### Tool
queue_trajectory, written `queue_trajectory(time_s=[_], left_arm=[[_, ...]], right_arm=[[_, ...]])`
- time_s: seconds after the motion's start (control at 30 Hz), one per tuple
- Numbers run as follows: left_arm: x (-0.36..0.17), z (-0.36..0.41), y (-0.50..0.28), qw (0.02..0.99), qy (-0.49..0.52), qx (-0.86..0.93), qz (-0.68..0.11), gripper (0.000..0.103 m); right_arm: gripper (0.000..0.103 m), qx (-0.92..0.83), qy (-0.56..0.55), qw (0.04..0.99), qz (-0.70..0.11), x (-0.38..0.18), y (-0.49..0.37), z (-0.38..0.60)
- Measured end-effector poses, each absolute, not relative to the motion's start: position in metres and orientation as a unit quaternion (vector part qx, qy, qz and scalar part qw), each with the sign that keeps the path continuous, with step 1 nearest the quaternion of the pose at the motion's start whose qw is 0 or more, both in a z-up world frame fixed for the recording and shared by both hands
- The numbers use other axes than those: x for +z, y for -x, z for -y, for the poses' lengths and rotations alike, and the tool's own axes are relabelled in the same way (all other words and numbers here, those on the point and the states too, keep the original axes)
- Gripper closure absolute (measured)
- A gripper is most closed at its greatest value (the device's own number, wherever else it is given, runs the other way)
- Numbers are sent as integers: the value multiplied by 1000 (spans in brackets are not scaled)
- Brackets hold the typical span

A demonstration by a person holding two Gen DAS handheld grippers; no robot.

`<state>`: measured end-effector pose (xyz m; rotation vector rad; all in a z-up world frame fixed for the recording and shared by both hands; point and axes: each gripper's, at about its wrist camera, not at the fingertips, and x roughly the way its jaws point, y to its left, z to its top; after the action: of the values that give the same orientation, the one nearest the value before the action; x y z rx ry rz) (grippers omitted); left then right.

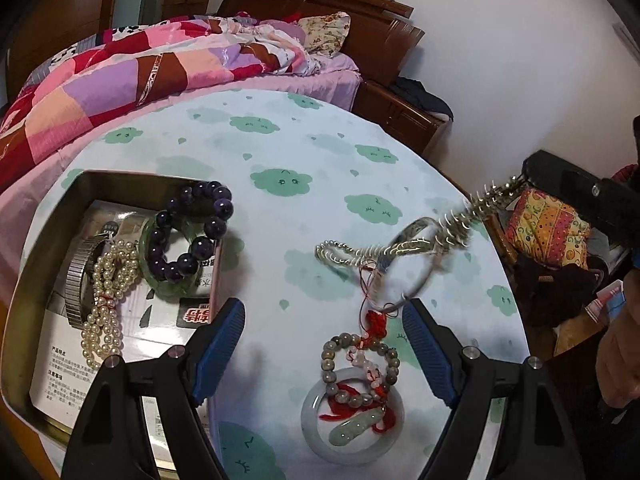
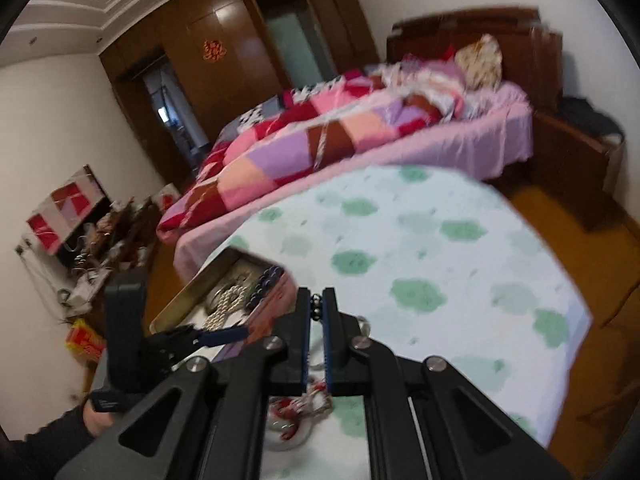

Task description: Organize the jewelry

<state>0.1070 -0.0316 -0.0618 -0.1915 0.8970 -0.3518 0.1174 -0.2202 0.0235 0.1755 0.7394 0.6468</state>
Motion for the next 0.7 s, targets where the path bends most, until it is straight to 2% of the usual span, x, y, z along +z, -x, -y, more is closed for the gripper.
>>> queue_trajectory(time_s=[0.07,0.13,0.23,0.3,0.37,0.7], left_arm=[[-61,33,-106,883,90,-171,-427,22],[-62,35,-107,880,88,-172,-434,22],[-60,39,-102,884,78,-180,-425,22],[-62,47,-104,880,72,-186,-431,22],[-61,57,-103,884,57,-195,-422,22],[-71,102,-125,886,3,-215,-410,22]], right_arm=[[96,308,-89,886,-334,26,-115,224],[96,272,-16,885,-377,5,-127,206],[96,306,-83,876,-363,6,-128,224],[96,280,-36,883,-376,-3,-130,216],[96,277,-47,877,-390,-13,-136,219],[96,311,-53,887,-338,30,-110,219]])
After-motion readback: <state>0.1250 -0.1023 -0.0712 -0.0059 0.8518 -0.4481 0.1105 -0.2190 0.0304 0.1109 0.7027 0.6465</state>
